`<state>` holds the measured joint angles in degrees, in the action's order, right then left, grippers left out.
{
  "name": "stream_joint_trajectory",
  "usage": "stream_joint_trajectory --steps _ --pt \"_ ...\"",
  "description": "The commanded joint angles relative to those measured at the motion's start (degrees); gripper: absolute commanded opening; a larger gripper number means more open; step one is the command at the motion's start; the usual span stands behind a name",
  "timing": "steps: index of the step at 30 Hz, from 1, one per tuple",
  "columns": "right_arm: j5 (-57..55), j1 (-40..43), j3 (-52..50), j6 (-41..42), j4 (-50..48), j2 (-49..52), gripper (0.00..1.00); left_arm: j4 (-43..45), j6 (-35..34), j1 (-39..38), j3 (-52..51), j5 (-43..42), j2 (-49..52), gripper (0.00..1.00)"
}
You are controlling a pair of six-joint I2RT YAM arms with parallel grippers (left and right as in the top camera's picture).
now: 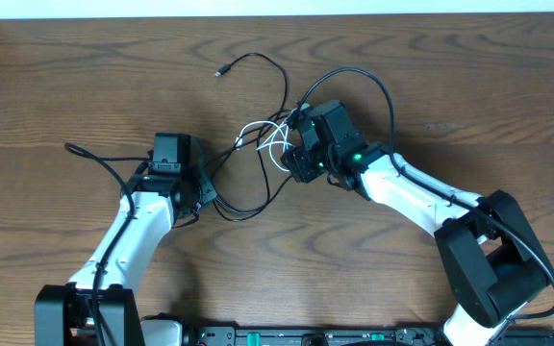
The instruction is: Untangle cables
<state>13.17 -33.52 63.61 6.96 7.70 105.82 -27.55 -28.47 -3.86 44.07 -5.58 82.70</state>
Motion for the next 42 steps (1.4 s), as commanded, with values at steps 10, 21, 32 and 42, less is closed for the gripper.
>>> stream_joint_trajectory --steps 10,21,32,42 --pt "-4.6 -3.7 0.0 2.4 -6.9 2.7 0.81 0.0 0.3 0.0 0.9 1.1 -0.4 0.24" --pt "-11.3 -5.2 0.0 3.7 -8.5 5.7 0.23 0.0 0.3 0.0 0.9 1.1 -0.4 0.24" --pt "-11.4 -5.2 0.0 3.7 -8.8 5.7 0.92 0.0 0.3 0.0 0.9 1.1 -0.4 0.24" --pt "-16.5 -5.1 0.0 3.7 -11.0 5.9 0.92 0.0 0.3 0.0 0.9 1.1 -0.4 0.24"
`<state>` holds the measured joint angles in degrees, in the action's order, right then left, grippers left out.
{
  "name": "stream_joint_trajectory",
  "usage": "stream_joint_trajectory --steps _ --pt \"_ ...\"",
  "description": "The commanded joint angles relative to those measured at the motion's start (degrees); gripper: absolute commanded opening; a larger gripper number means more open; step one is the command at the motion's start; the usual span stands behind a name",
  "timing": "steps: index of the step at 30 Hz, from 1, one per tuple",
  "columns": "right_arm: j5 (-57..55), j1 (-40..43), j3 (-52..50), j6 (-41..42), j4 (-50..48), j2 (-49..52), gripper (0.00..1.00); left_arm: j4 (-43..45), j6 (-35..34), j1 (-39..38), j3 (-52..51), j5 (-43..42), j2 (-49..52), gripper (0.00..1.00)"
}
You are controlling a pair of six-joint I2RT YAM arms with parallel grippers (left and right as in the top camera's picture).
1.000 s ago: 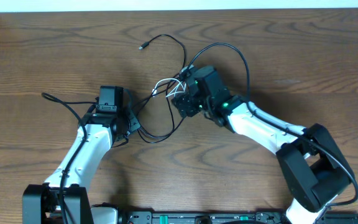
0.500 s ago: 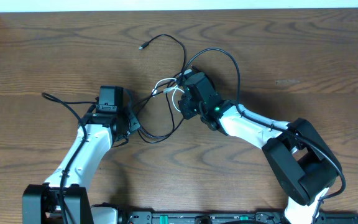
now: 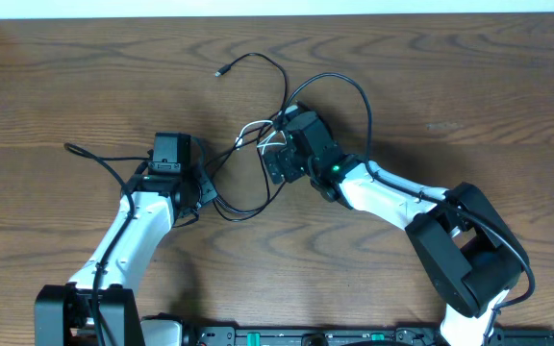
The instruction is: Untangle cables
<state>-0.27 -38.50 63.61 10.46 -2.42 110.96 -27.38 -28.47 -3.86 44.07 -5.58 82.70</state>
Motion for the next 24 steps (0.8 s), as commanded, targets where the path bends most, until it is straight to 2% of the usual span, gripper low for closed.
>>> stream_joint_trajectory --steps 1,2,3,5,11,24 --pt "-3.1 -0.2 0.0 0.2 -1.2 0.7 0.83 -0.1 0.3 0.0 0.9 1.1 -0.4 0.24" --pt "-3.0 -0.2 0.0 0.2 -1.5 0.7 0.67 -0.1 0.3 0.0 0.9 1.1 -0.4 0.24" --pt "-3.0 -0.2 0.0 0.2 -1.5 0.7 0.39 -0.1 0.3 0.0 0.9 1.1 -0.4 0.24" --pt "-3.0 -0.2 0.0 0.2 -1.6 0.7 0.02 -0.1 0.3 0.0 0.9 1.1 -0.4 0.25" --pt "-2.3 -0.2 0.1 0.2 -2.9 -1.3 0.01 0.1 0.3 0.0 0.9 1.1 -0.4 0.25" --pt "-0.5 -1.8 0.1 -0.4 -2.6 -14.7 0.01 0.2 0.3 0.0 0.9 1.1 -0.4 0.25"
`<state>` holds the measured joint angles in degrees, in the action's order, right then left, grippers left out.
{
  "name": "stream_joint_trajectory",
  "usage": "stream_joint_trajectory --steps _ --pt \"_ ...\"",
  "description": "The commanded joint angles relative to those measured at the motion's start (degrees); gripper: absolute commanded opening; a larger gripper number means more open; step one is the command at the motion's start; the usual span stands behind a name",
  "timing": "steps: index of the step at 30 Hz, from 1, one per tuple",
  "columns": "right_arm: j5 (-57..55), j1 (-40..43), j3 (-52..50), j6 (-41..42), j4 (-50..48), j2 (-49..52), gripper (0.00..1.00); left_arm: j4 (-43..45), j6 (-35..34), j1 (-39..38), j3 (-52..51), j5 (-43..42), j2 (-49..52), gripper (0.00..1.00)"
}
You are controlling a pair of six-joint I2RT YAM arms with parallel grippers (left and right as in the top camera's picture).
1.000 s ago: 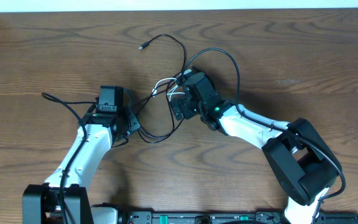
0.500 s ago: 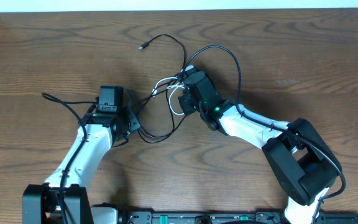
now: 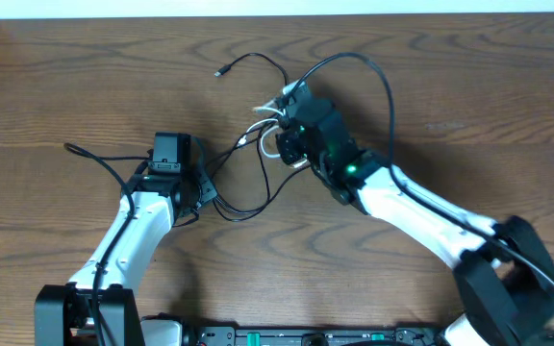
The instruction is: Untangle cables
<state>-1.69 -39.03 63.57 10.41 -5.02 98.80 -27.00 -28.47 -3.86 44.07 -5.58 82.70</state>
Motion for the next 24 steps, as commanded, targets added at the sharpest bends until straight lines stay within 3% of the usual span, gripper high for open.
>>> stream_joint_trajectory --steps 1,14,24 --pt "1.2 -1.5 0.1 -0.4 0.0 -3.3 0.01 -0.2 0.3 0.0 0.9 1.1 -0.4 0.25" --pt "5.7 -1.6 0.1 -0.4 -2.9 -14.3 0.01 -0.2 0.3 0.0 0.9 1.1 -0.4 0.25" --pt "5.2 -1.0 0.1 -0.5 -0.8 -14.9 0.01 -0.2 0.3 0.0 0.9 1.1 -0.4 0.25"
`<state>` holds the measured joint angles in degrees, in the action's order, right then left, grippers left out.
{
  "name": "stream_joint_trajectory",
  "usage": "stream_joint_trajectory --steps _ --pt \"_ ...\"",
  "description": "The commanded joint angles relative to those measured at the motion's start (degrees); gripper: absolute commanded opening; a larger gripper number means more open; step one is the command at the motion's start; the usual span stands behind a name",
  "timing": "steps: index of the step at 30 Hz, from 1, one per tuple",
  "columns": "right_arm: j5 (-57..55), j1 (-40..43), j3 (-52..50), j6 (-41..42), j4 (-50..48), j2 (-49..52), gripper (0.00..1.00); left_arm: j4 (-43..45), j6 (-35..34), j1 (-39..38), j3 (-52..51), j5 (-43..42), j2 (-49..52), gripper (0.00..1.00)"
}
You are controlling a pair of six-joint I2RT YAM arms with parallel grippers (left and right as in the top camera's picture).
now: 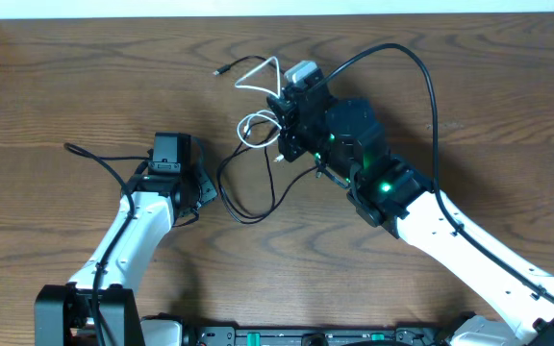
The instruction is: Untangle cables
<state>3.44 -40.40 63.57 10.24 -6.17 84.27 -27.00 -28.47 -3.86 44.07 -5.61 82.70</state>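
A thin black cable [248, 216] loops on the wooden table between the arms, and its other part runs left to a free end [67, 147]. My left gripper [200, 189] sits low on this cable and looks shut on it. A white cable [251, 128] lies coiled beside the right gripper [282, 120]. One strand of it is drawn up into a taut peak [271, 61]. The right gripper is raised and appears shut on the white cable, though its fingers are partly hidden under the wrist. A small plug [219, 72] lies at the far left of the tangle.
The right arm's own thick black lead [421, 72] arcs over the table behind its wrist. A pale wall edge [277, 8] bounds the table at the back. Bare wood [85, 77] lies at the far left.
The right gripper has moved up and toward the back, and the arm now looks larger in view. The white cable has been pulled into a taut peak, apart from the black loop. The left arm is unchanged.
The right gripper was first at the white coil in the middle of the tangle, then slightly further left on it. It then stood further back with the white strands drawn along, and now holds them raised and taut. The left gripper stayed on the black cable throughout.
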Motion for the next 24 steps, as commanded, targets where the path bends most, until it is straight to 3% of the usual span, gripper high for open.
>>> stream_joint_trajectory --steps 1,7,11,16,24 --pt "-0.6 0.3 0.1 -0.6 0.9 -0.4 0.01 -0.2 0.3 0.0 0.9 1.2 -0.4 0.25" --pt "-9.6 0.3 0.1 -2.6 5.5 -0.3 0.01 -0.2 0.3 0.0 0.9 1.2 -0.4 0.25" --pt "-21.9 0.3 0.1 -2.5 10.3 -0.2 0.01 -0.2 0.3 0.0 0.9 1.2 -0.4 0.25" --pt "-35.5 0.7 0.1 5.5 17.8 -0.2 0.01 -0.2 0.3 0.0 0.9 1.2 -0.4 0.25" --pt "-36.5 1.7 0.0 9.7 22.9 0.3 0.01 -0.2 0.3 0.0 0.9 1.2 -0.4 0.25"
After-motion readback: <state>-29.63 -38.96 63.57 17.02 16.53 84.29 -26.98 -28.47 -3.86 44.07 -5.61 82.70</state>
